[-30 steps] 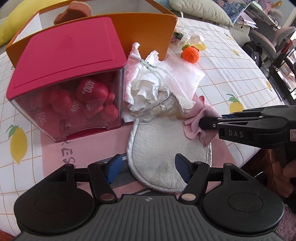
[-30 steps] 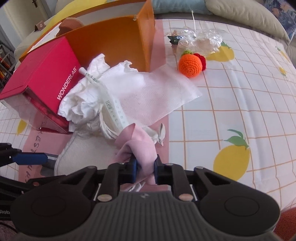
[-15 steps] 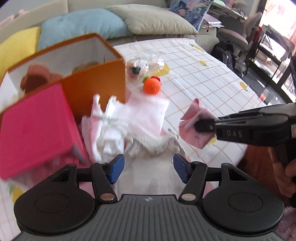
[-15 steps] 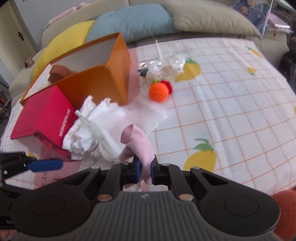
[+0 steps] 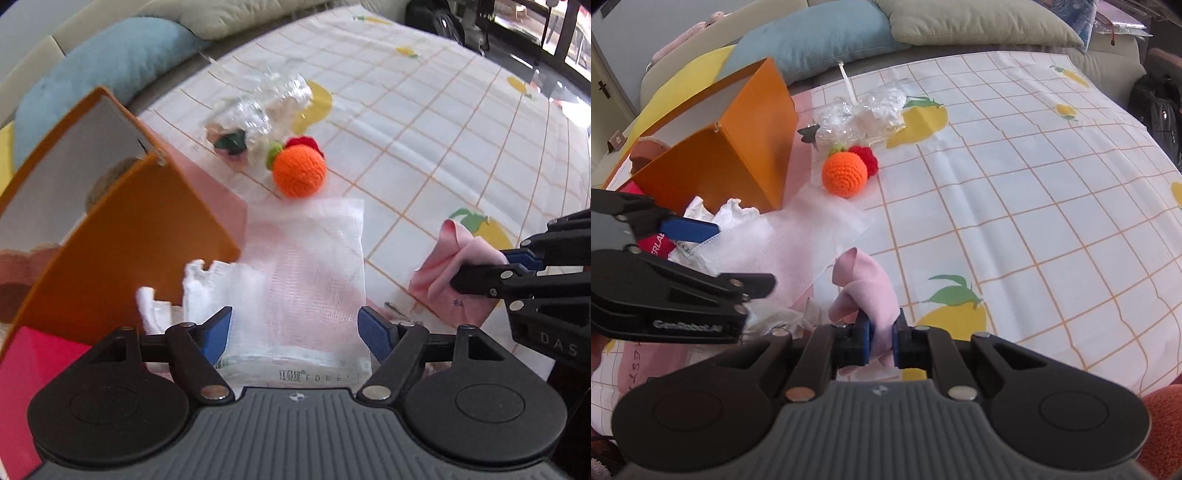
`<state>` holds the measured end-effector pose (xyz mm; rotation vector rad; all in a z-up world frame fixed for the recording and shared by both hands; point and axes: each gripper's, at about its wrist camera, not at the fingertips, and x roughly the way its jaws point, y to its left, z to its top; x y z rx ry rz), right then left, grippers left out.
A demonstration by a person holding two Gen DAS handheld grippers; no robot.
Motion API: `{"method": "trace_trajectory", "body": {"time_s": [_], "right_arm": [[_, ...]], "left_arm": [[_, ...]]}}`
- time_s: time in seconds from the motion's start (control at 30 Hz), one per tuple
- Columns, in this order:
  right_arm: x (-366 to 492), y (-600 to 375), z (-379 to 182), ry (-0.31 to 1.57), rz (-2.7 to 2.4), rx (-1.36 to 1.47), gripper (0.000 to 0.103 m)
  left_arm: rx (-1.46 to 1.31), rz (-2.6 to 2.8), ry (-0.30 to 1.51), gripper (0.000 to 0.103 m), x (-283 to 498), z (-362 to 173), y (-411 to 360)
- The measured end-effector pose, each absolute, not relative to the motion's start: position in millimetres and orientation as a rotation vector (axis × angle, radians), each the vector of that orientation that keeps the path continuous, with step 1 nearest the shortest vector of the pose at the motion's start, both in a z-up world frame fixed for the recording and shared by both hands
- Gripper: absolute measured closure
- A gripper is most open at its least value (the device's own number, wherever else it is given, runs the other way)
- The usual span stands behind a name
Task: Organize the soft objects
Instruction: 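Grasp the white mesh bag with left tool while right tool holds the pink cloth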
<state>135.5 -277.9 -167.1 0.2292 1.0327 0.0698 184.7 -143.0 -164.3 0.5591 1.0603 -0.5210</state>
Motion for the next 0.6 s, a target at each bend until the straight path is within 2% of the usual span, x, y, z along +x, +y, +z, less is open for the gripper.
{"method": "trace_trajectory", "body": {"time_s": [0.13, 0.2, 0.3, 0.33, 0.37, 0.4, 0.43, 0.47, 0.6], "right_arm": [[139.0, -278.6, -171.9, 1.052, 0.077, 0.243, 0.094], [139.4, -279.7, -172.6, 1.055, 0.078, 0.254, 0.094], [138.5, -278.8, -172.4, 1.056, 0.078, 0.251, 0.094], [137.9, -278.1, -172.3, 1.056, 0.079, 0.248, 0.093], [138.1, -277.4, -172.3, 1.057, 0.079, 0.245, 0.093], [138.3, -277.5, -172.8, 1.057, 0.079, 0.242, 0.093], [138.3, -277.4, -172.8, 1.057, 0.078, 0.241, 0.093], [138.4, -277.4, -172.9, 1.057, 0.077, 0.241, 0.093], [138.5, -278.0, -172.8, 1.056, 0.075, 0.24, 0.093]], "left_arm": [[0.552, -0.503, 1.054, 0.028, 185.4, -173.8, -143.9], [0.492, -0.508, 1.072, 0.036, 190.3, -173.0, -141.5], [0.413, -0.532, 1.095, 0.062, 195.0, -171.2, -139.1], [0.396, -0.548, 1.098, 0.076, 195.2, -169.8, -139.0], [0.387, -0.56, 1.099, 0.085, 193.9, -169.0, -140.1], [0.384, -0.56, 1.096, 0.087, 192.4, -168.5, -141.1], [0.385, -0.551, 1.091, 0.096, 190.7, -168.1, -141.3], [0.379, -0.547, 1.088, 0.099, 189.6, -167.8, -140.6], [0.304, -0.525, 1.047, 0.101, 182.7, -156.4, -129.1]]}}
